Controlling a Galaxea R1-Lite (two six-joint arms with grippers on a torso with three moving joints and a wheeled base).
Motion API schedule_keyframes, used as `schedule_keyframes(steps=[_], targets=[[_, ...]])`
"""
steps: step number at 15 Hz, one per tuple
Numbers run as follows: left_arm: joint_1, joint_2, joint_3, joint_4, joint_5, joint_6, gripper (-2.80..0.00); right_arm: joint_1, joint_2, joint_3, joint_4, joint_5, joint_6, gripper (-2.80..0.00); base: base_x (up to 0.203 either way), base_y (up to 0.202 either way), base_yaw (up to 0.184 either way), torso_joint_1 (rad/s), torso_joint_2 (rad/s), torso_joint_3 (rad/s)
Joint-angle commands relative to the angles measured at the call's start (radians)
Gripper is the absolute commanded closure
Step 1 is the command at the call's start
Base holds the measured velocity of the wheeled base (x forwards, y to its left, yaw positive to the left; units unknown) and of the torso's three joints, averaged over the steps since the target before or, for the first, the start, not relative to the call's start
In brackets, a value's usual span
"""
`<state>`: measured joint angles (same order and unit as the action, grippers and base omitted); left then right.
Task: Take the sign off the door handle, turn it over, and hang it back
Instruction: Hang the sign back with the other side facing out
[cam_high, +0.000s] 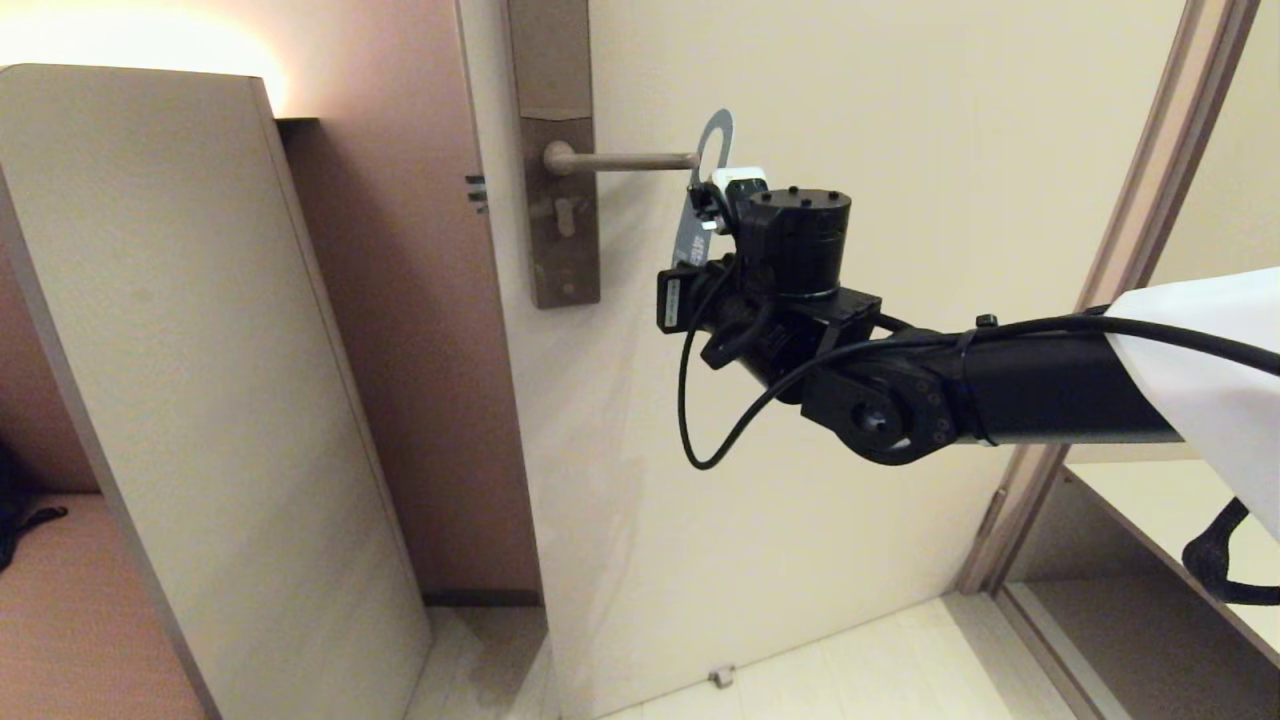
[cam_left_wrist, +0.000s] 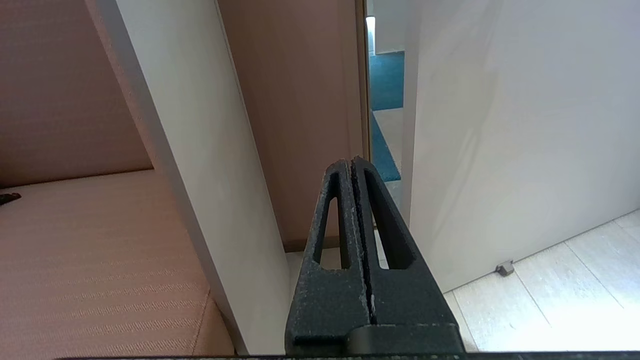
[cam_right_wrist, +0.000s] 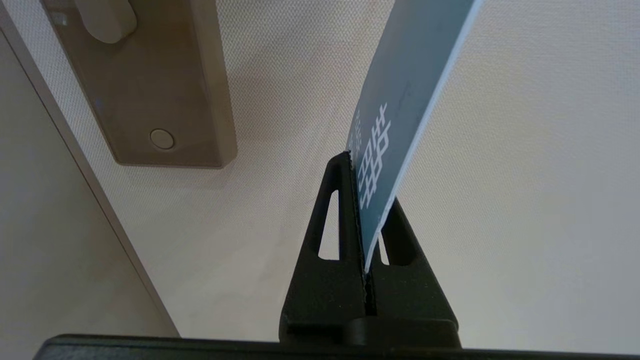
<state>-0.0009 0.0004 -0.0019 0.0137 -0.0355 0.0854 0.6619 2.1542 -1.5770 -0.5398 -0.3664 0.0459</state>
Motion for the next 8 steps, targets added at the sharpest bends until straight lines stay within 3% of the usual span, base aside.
schedule_keyframes(steps=[1,8], targets=[[0.000,0.000,0.000,0.000,-0.001,0.001,0.00,-0.001,0.018,-0.023,0.004,-0.001,0.000,0.00,0.000,0.000,0.000,0.000,0.00,0.000],[0.000,0.000,-0.001,0.000,-0.001,0.001,0.00,-0.001,0.041,-0.055,0.014,0.013,-0.031,0.00,0.000,0.000,0.000,0.000,0.00,0.000]])
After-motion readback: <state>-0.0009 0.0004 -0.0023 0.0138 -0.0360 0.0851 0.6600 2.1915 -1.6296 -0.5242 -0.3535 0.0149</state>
